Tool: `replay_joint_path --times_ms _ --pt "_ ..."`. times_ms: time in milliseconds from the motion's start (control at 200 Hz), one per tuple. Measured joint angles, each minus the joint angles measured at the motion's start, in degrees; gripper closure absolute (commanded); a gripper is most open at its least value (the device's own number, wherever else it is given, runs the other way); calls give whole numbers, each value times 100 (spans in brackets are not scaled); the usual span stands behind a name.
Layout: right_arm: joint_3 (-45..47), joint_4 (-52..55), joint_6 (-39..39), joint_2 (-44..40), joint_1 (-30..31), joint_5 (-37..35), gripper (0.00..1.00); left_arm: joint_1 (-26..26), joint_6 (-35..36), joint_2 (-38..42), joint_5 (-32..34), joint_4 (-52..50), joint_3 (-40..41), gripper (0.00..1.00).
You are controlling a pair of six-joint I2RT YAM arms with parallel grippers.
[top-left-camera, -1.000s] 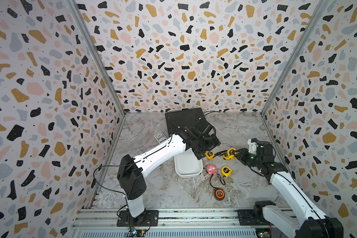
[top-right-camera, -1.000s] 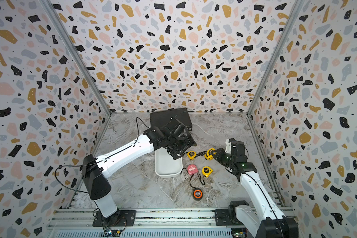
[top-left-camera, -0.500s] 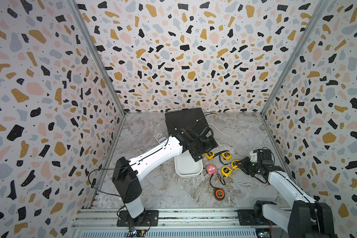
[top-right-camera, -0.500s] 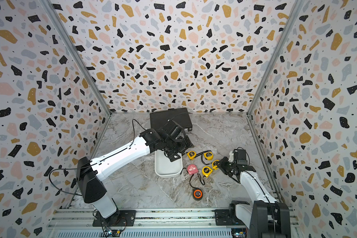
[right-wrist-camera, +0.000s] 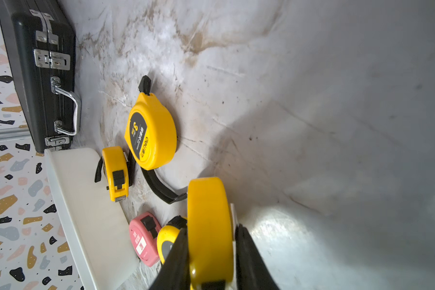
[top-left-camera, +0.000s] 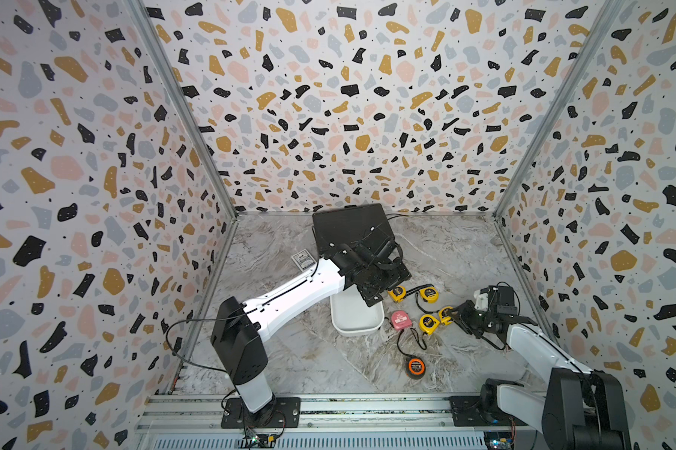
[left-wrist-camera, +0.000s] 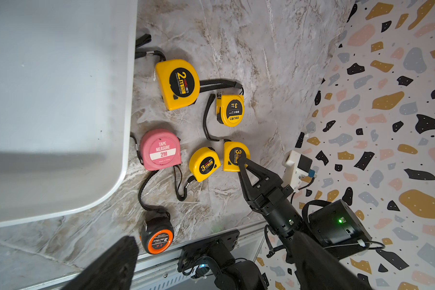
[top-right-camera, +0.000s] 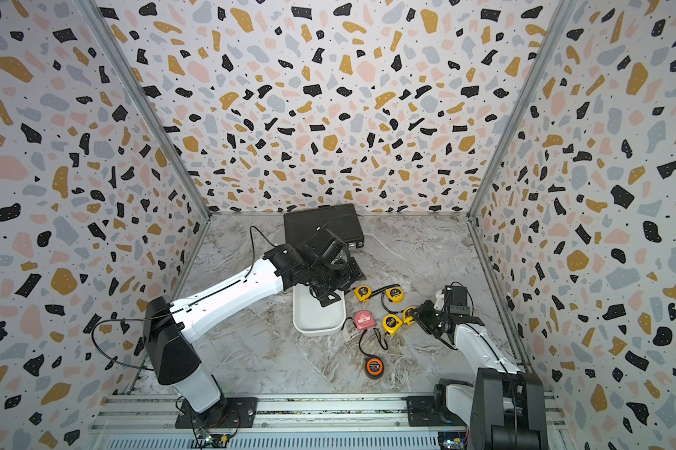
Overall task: Take the tape measure out of the storage box
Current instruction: Place the tape measure at the center of the board.
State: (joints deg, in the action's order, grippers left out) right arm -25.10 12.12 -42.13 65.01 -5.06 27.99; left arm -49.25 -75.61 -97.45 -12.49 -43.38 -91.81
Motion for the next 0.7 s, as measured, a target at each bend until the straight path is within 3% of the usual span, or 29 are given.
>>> replay_joint_path --times_ms 701 --pt "-2 782 278 -531 -9 -173 39 22 107 164 2 -4 181 0"
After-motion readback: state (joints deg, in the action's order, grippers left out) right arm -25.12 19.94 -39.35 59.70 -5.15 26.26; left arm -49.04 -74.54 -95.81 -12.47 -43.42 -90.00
